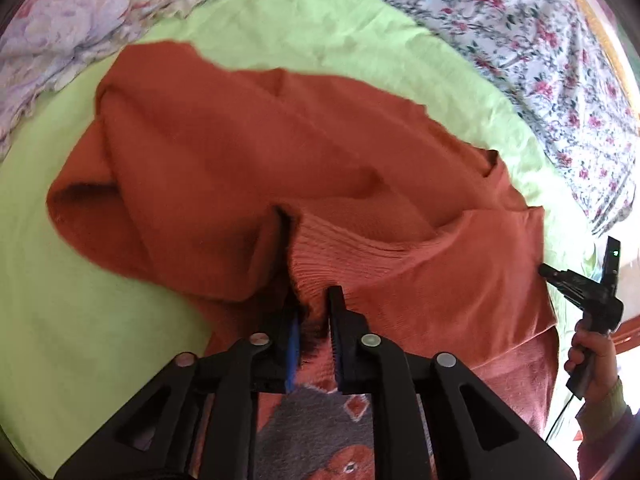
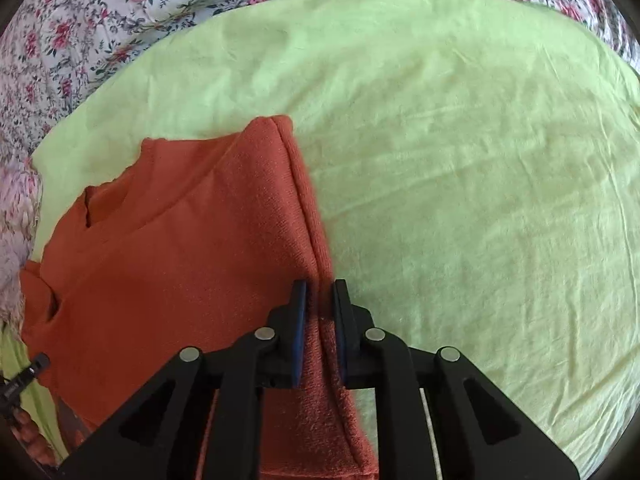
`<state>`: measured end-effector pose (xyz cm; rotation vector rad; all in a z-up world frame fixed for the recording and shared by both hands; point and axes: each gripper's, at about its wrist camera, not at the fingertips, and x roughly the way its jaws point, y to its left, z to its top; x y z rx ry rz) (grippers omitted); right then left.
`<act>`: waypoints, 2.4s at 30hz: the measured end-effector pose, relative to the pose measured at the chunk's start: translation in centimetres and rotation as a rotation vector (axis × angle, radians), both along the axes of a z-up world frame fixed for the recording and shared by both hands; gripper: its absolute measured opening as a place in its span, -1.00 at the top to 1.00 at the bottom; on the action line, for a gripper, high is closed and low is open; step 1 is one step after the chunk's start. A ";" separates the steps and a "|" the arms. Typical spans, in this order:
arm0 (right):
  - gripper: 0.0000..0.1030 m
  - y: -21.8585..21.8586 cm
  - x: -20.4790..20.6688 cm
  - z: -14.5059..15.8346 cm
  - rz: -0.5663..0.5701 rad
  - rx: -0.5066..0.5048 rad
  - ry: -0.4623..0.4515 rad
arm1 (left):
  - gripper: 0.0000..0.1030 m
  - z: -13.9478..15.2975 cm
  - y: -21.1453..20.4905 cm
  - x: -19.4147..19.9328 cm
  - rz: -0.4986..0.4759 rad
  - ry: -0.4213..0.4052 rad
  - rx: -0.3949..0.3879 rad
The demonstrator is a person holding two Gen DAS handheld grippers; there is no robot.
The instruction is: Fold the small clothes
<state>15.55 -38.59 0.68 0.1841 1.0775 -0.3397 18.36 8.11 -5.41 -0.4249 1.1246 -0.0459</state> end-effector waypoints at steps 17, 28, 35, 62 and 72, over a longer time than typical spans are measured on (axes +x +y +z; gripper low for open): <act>-0.05 12.6 -3.6 2.1 0.220 0.186 -0.067 | 0.49 3.3 2.8 -1.0 -0.099 -0.062 0.219; -0.05 14.3 -3.7 1.4 0.223 0.224 -0.038 | 0.77 -0.2 1.2 3.4 -0.235 0.005 0.296; -0.05 13.4 -4.0 1.6 0.210 0.231 -0.045 | 0.97 3.9 3.2 3.5 -0.131 -0.130 0.202; -0.05 4.9 -9.1 3.5 0.002 0.272 -0.135 | 0.95 3.0 -20.9 6.8 -0.383 -0.176 -0.101; -0.05 7.0 -7.4 1.7 0.043 0.353 -0.128 | 0.35 3.4 -14.9 1.4 -0.369 -0.148 -0.041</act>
